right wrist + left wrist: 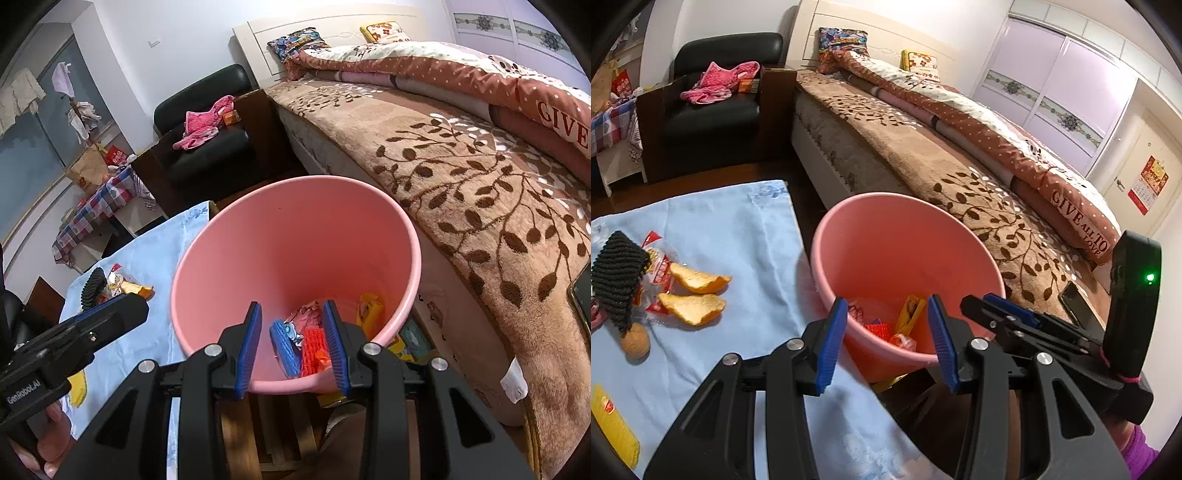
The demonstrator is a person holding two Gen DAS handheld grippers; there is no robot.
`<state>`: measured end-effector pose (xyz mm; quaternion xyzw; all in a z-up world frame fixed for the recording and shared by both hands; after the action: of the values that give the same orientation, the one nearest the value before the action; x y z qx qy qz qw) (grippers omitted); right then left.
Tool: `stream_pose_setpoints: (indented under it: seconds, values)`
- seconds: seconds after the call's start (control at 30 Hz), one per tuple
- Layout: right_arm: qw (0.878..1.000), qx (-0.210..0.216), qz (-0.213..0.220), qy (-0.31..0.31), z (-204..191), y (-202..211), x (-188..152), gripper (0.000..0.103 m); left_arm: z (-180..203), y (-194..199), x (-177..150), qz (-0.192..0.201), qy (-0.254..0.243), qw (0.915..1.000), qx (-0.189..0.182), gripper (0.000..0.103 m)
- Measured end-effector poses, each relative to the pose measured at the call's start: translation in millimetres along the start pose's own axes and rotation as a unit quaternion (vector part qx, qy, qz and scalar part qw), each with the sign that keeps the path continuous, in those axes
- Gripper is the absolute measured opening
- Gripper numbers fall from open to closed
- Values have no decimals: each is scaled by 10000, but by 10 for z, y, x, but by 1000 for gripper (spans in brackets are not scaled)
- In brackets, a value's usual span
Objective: Collect trash
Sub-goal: 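Open left tool then right tool to drop the bags into the bucket, then move both open tools back from the bucket to the table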
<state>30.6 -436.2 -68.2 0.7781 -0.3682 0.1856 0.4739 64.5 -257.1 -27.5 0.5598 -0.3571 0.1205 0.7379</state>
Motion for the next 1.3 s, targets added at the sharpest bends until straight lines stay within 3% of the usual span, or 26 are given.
stream_pose_setpoints:
  seconds: [0.7, 1.03, 1.3]
  values:
    - [9978, 460, -110, 473, -531, -23, -138, 34, -674, 359, -316, 26, 508, 9965, 657, 45]
    - [9928, 797, -364, 812, -884, -216, -243, 34, -1336, 751, -536, 253, 945, 9885, 1152, 45]
    - [9874, 1025, -592, 1052, -1097, -395, -314, 34, -1815, 818, -565, 199, 1482, 9805, 1277, 45]
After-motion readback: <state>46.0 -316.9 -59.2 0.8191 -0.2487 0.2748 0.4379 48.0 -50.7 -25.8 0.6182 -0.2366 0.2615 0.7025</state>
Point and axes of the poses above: each gripper's, at about its wrist camera, not at the fingertips, and y roughly against the way its jaws point, z to its right, x to its top, the point moved 1 cm from there along -y, roughly the way its jaws point, and after that the axes turned 14 degrees about x, right-handed, at the moved point
